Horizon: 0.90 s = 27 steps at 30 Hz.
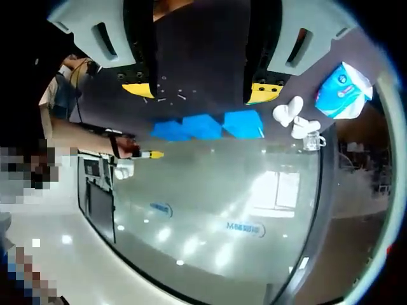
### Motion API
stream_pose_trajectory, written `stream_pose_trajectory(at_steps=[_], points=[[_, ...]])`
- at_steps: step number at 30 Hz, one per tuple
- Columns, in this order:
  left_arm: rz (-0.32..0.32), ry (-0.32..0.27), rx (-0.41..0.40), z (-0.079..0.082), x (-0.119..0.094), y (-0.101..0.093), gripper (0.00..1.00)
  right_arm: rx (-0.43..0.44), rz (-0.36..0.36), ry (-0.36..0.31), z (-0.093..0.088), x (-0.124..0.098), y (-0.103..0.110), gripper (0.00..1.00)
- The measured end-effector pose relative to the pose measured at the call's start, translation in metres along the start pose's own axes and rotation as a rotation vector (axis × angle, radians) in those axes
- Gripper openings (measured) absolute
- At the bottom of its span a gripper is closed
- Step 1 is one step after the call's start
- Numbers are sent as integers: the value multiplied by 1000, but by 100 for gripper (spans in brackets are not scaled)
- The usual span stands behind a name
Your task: Sort the screws, nuts, and washers into the corresponding bins
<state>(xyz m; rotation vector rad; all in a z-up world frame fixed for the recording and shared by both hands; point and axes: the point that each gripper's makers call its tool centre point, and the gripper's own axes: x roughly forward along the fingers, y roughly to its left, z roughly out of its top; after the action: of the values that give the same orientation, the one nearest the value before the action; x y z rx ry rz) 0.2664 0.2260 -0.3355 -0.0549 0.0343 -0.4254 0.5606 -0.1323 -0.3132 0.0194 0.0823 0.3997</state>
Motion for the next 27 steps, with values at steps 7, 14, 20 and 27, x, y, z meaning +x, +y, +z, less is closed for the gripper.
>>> stream_pose_trajectory(at_steps=[7,14,20,27], points=[[-17,-3,2,1,6,-5,52,-11,52,-34,2,-46,23,20],[-41,-7,8,2,13,-12,52,6,93,-72,-1,-97,47,20],[-56,-3,11,2,17,-16,52,20,125,-80,-11,-141,61,21],[-58,13,16,-2,18,-15,52,27,125,-66,-28,-178,50,22]])
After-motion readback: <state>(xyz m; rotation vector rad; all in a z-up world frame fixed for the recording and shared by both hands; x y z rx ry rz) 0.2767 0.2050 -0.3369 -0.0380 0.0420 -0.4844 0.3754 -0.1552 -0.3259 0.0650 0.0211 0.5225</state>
